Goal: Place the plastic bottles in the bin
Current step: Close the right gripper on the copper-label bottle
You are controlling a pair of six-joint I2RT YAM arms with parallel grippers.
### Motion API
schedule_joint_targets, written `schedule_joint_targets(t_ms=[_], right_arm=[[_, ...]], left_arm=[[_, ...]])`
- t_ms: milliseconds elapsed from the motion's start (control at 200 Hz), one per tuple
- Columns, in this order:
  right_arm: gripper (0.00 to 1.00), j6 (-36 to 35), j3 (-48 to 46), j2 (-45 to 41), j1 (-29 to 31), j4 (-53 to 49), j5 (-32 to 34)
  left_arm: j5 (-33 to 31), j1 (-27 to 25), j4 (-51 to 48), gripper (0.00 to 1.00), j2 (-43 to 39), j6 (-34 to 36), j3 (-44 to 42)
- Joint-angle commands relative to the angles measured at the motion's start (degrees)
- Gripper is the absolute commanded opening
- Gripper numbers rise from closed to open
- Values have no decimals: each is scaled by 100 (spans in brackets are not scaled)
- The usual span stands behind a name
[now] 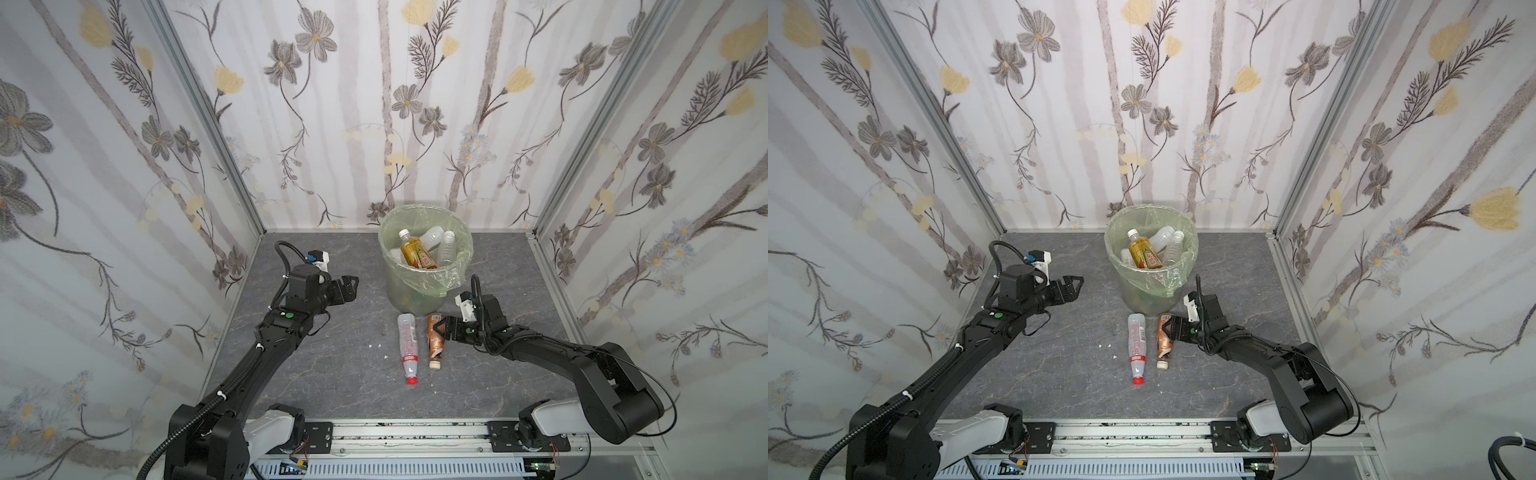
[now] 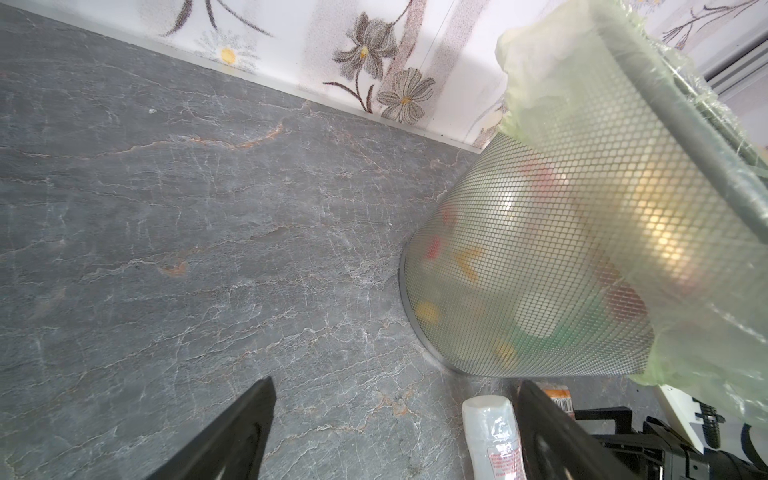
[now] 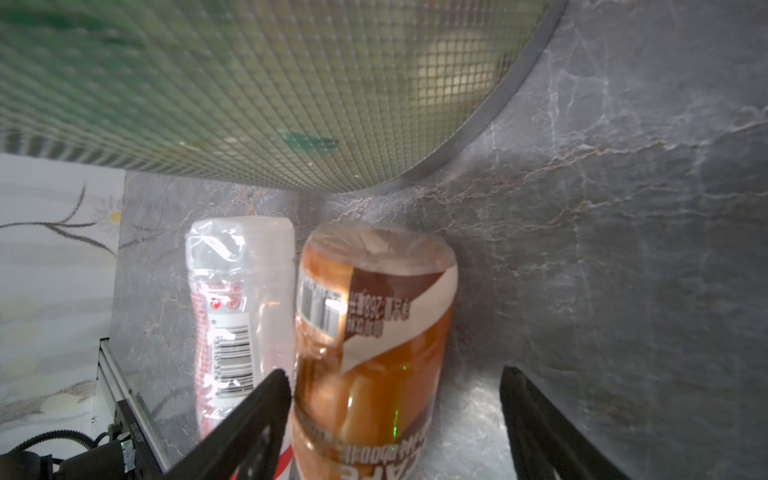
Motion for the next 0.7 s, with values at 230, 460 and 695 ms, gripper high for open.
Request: schedule_joint_targets(t_ms=[230, 460, 695], right_arm=[[76, 77, 208, 246, 26, -241, 721], [76, -116, 288, 229, 29, -569, 1048], [75, -312, 353, 336, 22, -738, 1424]], left_arm=[[-122, 11, 161, 92, -147, 23, -145], [-119, 29, 179, 92, -178, 23, -120], [-88, 33, 197, 92, -186, 5, -172]])
